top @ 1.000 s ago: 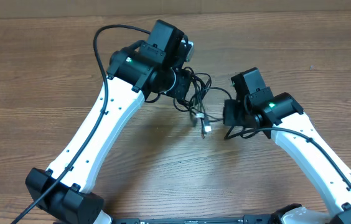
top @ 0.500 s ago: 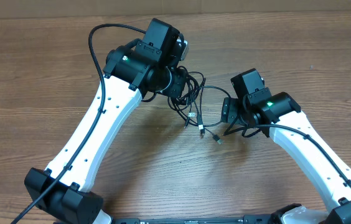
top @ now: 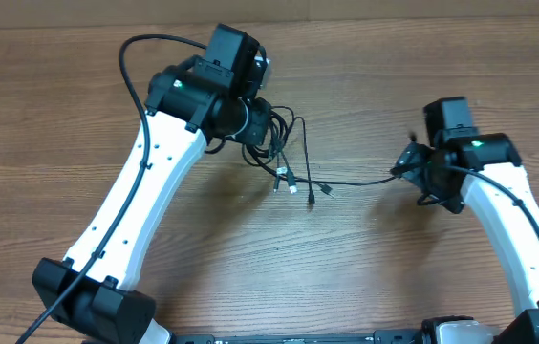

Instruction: Untangle cables

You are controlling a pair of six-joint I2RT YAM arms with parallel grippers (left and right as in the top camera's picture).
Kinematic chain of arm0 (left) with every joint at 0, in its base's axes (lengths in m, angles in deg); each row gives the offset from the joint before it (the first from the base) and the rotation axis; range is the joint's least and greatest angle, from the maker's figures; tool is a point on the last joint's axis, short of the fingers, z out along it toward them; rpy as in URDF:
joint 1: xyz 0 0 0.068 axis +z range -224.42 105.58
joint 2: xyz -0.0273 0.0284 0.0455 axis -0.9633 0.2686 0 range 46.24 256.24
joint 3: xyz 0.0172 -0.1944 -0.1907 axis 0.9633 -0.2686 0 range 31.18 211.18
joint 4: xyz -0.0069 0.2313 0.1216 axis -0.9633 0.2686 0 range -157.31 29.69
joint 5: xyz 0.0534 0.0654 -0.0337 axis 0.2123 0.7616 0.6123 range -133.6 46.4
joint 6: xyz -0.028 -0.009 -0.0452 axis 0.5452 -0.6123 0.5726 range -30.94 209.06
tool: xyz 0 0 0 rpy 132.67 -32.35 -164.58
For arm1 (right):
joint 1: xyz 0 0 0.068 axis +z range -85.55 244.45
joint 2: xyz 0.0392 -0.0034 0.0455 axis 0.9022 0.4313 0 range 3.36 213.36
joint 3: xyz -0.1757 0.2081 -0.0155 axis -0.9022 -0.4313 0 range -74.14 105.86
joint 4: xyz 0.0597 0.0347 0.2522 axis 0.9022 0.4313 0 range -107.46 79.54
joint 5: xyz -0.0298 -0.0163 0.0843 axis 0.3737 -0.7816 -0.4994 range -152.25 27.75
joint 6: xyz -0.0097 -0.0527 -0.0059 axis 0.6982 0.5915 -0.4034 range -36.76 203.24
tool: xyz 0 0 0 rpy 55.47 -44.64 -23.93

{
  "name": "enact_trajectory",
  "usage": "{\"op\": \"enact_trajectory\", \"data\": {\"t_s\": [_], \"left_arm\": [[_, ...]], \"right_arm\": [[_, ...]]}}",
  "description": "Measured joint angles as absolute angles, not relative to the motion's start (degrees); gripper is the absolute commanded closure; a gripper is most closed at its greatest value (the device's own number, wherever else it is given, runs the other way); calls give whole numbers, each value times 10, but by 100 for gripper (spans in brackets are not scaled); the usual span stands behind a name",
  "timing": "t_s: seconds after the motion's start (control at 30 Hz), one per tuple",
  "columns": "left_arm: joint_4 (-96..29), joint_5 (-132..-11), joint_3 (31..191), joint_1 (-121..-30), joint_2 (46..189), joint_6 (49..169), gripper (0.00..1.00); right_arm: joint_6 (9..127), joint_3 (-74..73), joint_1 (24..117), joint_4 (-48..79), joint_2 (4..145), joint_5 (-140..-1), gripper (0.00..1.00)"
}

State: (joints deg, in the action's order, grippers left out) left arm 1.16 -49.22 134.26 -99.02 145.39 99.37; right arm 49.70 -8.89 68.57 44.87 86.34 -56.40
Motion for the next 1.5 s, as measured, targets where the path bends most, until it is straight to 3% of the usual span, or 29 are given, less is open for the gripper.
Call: {"op": "enact_trajectory", "data": {"t_s": [0.3,0.57,1.0,1.07,1.13,1.2,1.27,1.4,1.5], "left_arm": [[7,-564,1343,-991,1454,909,96],[41,-613,1343,-991,1454,830,96],[37,-763,1343,-991,1454,731,96],[36,-768,1343,-991,1454,725,96],[35,-772,1343,-991,1454,723,96],[34,-775,1343,-991,1454,723,96],[34,-775,1343,-991,1454,723,91],[33,-770,1343,-990,1454,720,50],[34,-763,1343,-983,1454,724,44]], "right_arm": [[717,-89,697,333,863,-858,11],[785,-88,699,223,863,-1088,13],[829,-88,734,210,863,-1178,23],[837,-88,746,209,863,-1179,30],[843,-88,756,207,863,-1180,44],[847,-88,762,205,863,-1176,74],[849,-88,765,209,863,-1167,96],[849,-88,766,216,863,-1151,96],[850,-88,765,223,863,-1136,96]]}}
